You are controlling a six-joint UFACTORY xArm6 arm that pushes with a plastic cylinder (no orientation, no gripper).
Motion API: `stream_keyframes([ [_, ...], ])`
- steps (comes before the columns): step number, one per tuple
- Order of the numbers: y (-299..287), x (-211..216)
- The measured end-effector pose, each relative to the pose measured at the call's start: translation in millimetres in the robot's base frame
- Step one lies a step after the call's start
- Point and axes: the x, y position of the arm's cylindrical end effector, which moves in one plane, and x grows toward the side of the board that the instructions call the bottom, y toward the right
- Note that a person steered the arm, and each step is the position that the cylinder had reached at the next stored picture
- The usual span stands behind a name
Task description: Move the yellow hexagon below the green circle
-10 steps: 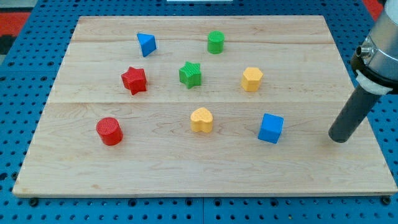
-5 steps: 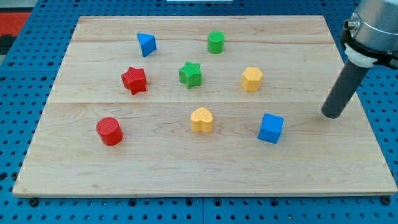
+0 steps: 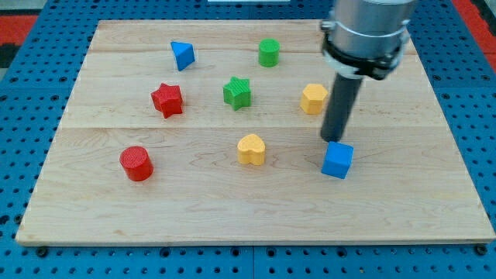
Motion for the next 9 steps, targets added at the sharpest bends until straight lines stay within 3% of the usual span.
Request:
stream_keyframes([
  [1, 27, -26],
  [2, 17, -64],
  [3, -27, -66],
  [7, -33, -113],
  [8, -30, -110],
  [9, -26, -68],
])
